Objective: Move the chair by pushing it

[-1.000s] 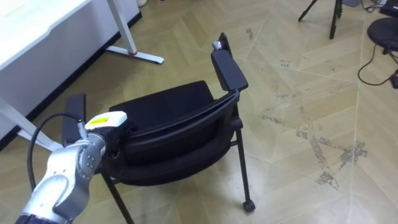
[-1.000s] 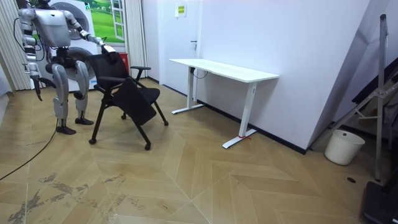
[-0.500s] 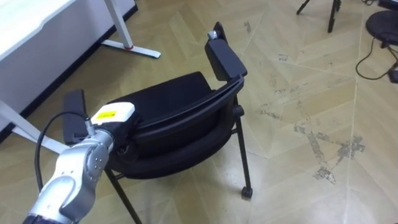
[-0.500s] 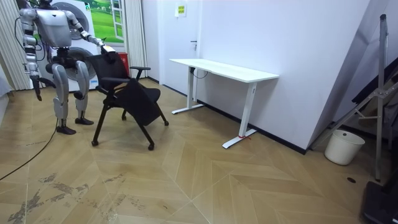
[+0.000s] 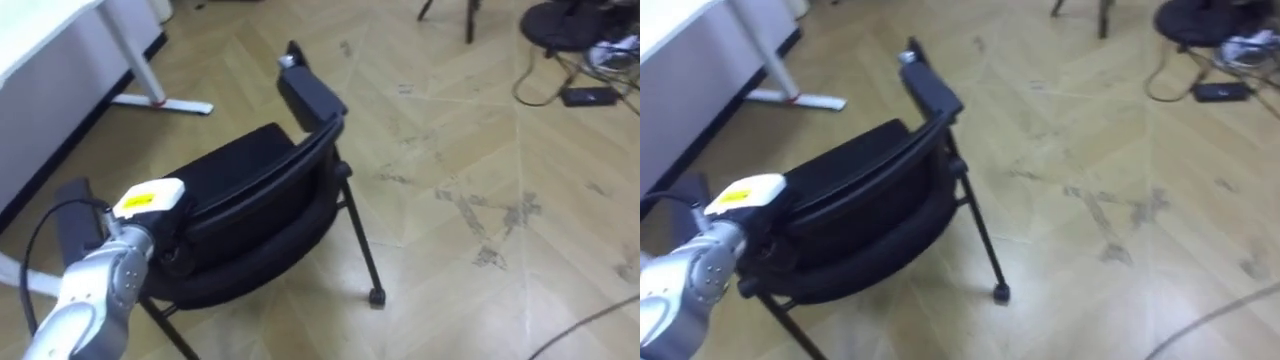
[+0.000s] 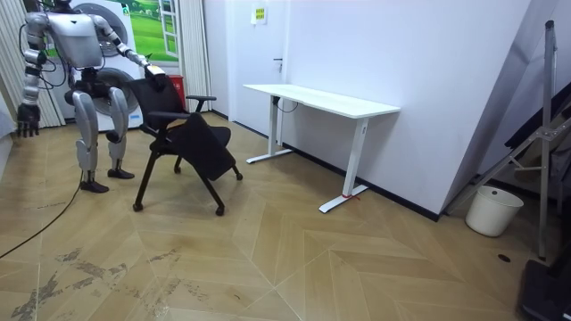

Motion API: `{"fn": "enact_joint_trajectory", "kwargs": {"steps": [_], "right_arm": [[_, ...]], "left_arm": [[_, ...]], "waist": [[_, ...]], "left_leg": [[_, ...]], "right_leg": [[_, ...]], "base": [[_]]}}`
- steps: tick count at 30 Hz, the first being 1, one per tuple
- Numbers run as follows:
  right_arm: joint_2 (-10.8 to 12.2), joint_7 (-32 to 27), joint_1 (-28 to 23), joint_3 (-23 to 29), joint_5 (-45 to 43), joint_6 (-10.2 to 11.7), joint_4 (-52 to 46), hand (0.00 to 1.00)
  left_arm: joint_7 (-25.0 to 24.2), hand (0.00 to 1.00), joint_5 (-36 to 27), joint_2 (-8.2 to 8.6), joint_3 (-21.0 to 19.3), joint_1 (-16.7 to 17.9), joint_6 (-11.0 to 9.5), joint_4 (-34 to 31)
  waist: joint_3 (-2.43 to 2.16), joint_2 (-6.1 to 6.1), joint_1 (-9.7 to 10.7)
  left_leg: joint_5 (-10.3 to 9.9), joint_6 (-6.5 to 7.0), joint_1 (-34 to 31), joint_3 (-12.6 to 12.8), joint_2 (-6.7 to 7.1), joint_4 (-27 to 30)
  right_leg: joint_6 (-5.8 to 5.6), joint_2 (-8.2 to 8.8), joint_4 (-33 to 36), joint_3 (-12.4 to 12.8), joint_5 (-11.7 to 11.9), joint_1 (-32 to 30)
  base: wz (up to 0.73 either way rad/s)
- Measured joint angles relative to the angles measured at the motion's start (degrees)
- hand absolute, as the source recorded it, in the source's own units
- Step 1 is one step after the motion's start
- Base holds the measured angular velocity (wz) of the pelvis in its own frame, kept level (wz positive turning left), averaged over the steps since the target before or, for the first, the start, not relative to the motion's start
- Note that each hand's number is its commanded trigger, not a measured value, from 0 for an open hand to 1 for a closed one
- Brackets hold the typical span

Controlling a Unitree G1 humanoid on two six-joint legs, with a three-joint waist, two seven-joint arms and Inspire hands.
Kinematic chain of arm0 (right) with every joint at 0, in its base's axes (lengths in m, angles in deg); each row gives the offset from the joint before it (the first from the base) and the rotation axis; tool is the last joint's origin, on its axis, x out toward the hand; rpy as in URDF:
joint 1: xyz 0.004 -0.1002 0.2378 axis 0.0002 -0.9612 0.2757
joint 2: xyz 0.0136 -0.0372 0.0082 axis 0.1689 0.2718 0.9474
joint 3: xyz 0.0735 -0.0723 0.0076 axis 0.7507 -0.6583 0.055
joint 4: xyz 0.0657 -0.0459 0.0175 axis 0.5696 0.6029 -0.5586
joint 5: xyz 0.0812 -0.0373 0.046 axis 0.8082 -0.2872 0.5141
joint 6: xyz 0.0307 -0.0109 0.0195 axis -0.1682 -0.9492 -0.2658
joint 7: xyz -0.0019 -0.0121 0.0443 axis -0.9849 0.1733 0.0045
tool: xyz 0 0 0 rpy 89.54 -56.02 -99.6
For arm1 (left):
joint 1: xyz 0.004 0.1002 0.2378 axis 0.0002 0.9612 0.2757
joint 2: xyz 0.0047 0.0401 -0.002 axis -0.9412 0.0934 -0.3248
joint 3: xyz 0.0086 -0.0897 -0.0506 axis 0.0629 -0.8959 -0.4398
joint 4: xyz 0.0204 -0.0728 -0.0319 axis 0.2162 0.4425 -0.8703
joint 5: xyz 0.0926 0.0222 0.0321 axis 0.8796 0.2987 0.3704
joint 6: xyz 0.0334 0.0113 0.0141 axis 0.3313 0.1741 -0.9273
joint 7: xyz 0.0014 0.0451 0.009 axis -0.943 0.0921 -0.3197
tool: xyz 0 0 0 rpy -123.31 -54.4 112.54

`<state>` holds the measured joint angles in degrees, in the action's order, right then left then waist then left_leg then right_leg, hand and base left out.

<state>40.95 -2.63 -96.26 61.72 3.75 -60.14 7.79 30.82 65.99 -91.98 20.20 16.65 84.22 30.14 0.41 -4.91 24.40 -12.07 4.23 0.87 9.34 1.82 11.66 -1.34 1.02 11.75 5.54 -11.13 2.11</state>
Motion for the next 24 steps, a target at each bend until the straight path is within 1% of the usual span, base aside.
{"fn": "enact_joint_trajectory", "kwargs": {"steps": [1,2,3,4,5,6,7,8,9,10,11,12,13,14,15,16,17,18,19,20,21,22,23,24], "right_arm": [[-0.23,-2.11,-0.35,1.11,0.0,0.17,-2.81,0.0],[-0.75,-6.11,-0.93,3.72,-0.14,0.37,-8.98,0.0],[-2.05,-9.67,-0.96,5.98,-0.43,1.29,-14.65,0.0],[-2.89,-11.55,-0.8,6.75,-1.11,1.92,-17.31,0.0],[-4.73,-15.15,-0.07,7.57,-2.27,3.66,-22.09,0.0],[-6.22,-18.78,0.97,8.42,-3.98,4.83,-27.68,0.0],[-6.84,-20.41,1.69,9.1,-6.19,5.41,-30.11,0.0],[-7.85,-23.72,2.46,9.84,-11.55,6.48,-35.09,0.0],[-9.05,-26.49,2.86,9.91,-16.47,7.02,-39.62,0.0],[-9.78,-27.54,3.51,9.94,-18.61,7.14,-41.3,0.0],[-10.96,-29.74,5.13,10.68,-22.57,7.24,-44.74,0.0],[-11.41,-32.03,7.4,11.35,-27.34,7.39,-48.99,0.0],[-11.63,-32.98,8.42,11.3,-29.51,7.56,-51.0,0.0],[-11.76,-34.13,10.28,11.05,-33.27,7.37,-55.84,0.0],[-11.77,-35.35,11.96,9.95,-38.9,6.58,-61.42,0.0],[-11.79,-35.68,12.97,9.29,-41.98,6.17,-64.26,0.0],[-12.1,-35.65,15.66,7.9,-48.01,5.71,-69.9,0.0],[-13.09,-35.5,17.56,6.05,-53.33,5.64,-75.11,0.0],[-13.77,-35.37,18.61,4.64,-56.06,5.56,-77.56,0.0],[-15.48,-34.91,20.91,1.42,-60.46,5.31,-81.98,0.0],[-17.31,-34.01,22.81,-1.81,-63.36,5.1,-85.79,0.0],[-18.15,-33.37,23.57,-3.54,-65.05,5.11,-87.27,0.0],[-18.83,-31.93,24.18,-6.8,-68.64,5.09,-89.79,0.0],[-18.83,-30.26,24.51,-9.84,-71.43,4.96,-92.37,0.0]], "left_arm": [[0.06,1.0,0.05,-0.37,-0.31,0.21,-0.01,-0.07],[0.07,1.0,-0.15,-1.38,-0.59,0.39,-0.19,-0.24],[0.1,1.0,-0.99,-2.45,-0.67,0.46,-0.29,-0.29],[0.26,1.0,-1.27,-3.02,-0.67,0.47,-0.53,-0.28],[0.9,1.0,-2.01,-4.36,-0.69,0.47,-1.49,-0.33],[1.71,1.0,-2.15,-5.68,-0.68,0.47,-2.49,-0.56],[2.12,1.0,-2.05,-6.14,-0.69,0.46,-2.8,-0.63],[3.15,1.0,-2.04,-6.63,-0.78,0.4,-3.36,-0.63],[4.09,1.0,-2.07,-6.87,-0.8,0.41,-3.83,-0.62],[4.38,1.0,-2.09,-6.89,-0.82,0.41,-4.05,-0.62],[4.58,1.0,-2.1,-6.9,-0.85,0.43,-4.47,-0.62],[4.74,1.0,-2.07,-6.91,-0.86,0.42,-4.83,-0.62],[4.94,1.0,-2.1,-6.91,-0.89,0.38,-5.03,-0.61],[5.17,1.0,-2.11,-6.89,-1.12,0.34,-5.46,-0.59],[5.23,1.0,-2.08,-6.81,-1.11,0.35,-5.64,-0.48],[5.24,1.0,-2.04,-6.76,-1.11,0.34,-5.7,-0.4],[5.25,1.0,-2.06,-6.67,-1.1,0.29,-6.02,-0.27],[5.35,1.0,-1.92,-6.18,-1.09,-0.02,-6.2,-0.27],[5.57,1.0,-1.86,-5.98,-1.09,-0.08,-6.36,-0.19],[5.67,1.0,-1.91,-5.95,-1.05,-0.1,-6.87,-0.15],[5.8,1.0,-1.97,-5.89,-0.95,-0.18,-7.38,-0.15],[6.02,1.0,-1.98,-5.84,-0.77,-0.2,-7.59,-0.17],[6.33,1.0,-1.92,-5.32,-0.58,-0.52,-7.64,-0.26],[6.39,1.0,-1.59,-4.47,-0.45,-1.25,-7.72,-0.25]], "waist": [[-0.15,0.25,0.25],[-0.57,0.66,0.43],[-0.94,1.07,1.11],[-1.06,1.3,1.37],[-1.57,1.11,1.53],[-1.61,1.4,2.03],[-1.66,1.37,2.17],[-1.75,1.41,2.5],[-1.65,1.5,2.48],[-1.61,1.56,2.41],[-1.62,1.56,2.1],[-1.59,1.32,2.09],[-1.52,1.16,2.04],[-1.36,1.04,1.55],[-1.34,0.8,1.19],[-1.4,0.68,0.9],[-1.34,0.48,0.64],[-0.97,0.44,0.48],[-0.83,0.42,-0.18],[-0.71,0.5,-0.86],[-0.49,0.73,-1.28],[-0.31,0.91,-1.64],[-0.1,1.4,-2.82],[0.03,1.83,-3.96]], "left_leg": [[0.0,0.01,-0.24,0.16,-0.02,0.14],[-0.02,0.04,-0.62,0.98,-0.09,0.36],[-0.28,0.19,-1.51,1.39,-0.08,1.16],[-0.34,0.25,-1.78,1.45,-0.1,1.34],[-0.51,0.37,-2.74,1.49,-0.13,2.01],[-0.52,0.41,-3.64,1.7,-0.1,2.29],[-0.53,0.43,-4.29,1.54,-0.05,2.69],[-0.56,0.49,-5.23,1.38,-0.06,3.23],[-0.58,0.53,-5.59,1.24,-0.04,3.55],[-0.66,0.64,-5.64,1.19,-0.07,3.8],[-0.71,0.69,-5.71,1.3,-0.08,3.98],[-0.72,0.7,-6.03,1.46,-0.07,4.18],[-0.72,0.71,-6.17,1.49,-0.06,4.29],[-0.72,0.72,-6.31,1.43,-0.05,4.33],[-0.72,0.71,-6.27,1.48,-0.1,4.31],[-0.72,0.71,-6.21,1.59,-0.11,4.31],[-0.71,0.69,-6.0,1.59,-0.13,4.08],[-0.71,0.69,-5.77,1.49,-0.12,4.03],[-0.71,0.69,-5.51,1.52,-0.1,3.88],[-0.69,0.66,-4.96,1.88,-0.12,3.41],[-0.61,0.57,-4.33,2.31,-0.14,2.89],[-0.61,0.56,-4.04,2.45,-0.22,2.75],[-0.63,0.52,-3.52,2.46,-0.29,2.54],[-0.63,0.44,-3.11,2.81,-0.31,2.04]], "right_leg": [[-0.04,-0.01,0.39,0.16,-0.11,-0.41],[-0.09,-0.1,1.04,0.85,-0.24,-1.43],[-0.13,-0.25,1.26,1.28,-0.21,-2.28],[-0.18,-0.26,1.57,1.44,-0.24,-2.62],[-0.28,-0.35,2.26,1.79,-0.27,-3.47],[-0.42,-0.42,2.44,2.3,-0.16,-4.52],[-0.47,-0.43,2.38,2.21,0.0,-4.82],[-0.55,-0.45,2.38,2.18,0.31,-5.32],[-0.56,-0.47,2.6,2.22,0.31,-5.57],[-0.57,-0.51,2.71,2.31,0.3,-5.6],[-0.58,-0.51,2.76,2.32,0.3,-5.68],[-0.58,-0.48,2.83,2.32,0.3,-6.11],[-0.59,-0.47,2.95,2.32,0.29,-6.37],[-0.62,-0.45,3.08,2.31,0.27,-6.64],[-0.61,-0.47,3.06,2.31,0.28,-6.68],[-0.61,-0.48,3.13,2.31,0.28,-6.68],[-0.57,-0.5,3.09,2.33,0.29,-6.66],[-0.57,-0.5,2.99,2.24,0.29,-6.32],[-0.57,-0.5,2.99,2.31,0.29,-6.17],[-0.57,-0.49,3.05,2.44,0.28,-6.06],[-0.54,-0.48,3.06,2.38,0.27,-5.82],[-0.51,-0.52,2.99,2.31,0.25,-5.51],[-0.5,-0.59,2.76,2.18,0.25,-4.95],[-0.49,-0.62,2.71,2.11,0.26,-4.91]], "base": [[-0.21],[-0.23],[-0.22],[-0.11],[-0.09],[-0.05],[0.0],[0.09],[0.1],[0.03],[0.0],[0.0],[0.0],[-0.03],[-0.04],[-0.07],[0.0],[0.0],[-0.05],[-0.12],[-0.13],[-0.03],[-0.07],[-0.09]]}}
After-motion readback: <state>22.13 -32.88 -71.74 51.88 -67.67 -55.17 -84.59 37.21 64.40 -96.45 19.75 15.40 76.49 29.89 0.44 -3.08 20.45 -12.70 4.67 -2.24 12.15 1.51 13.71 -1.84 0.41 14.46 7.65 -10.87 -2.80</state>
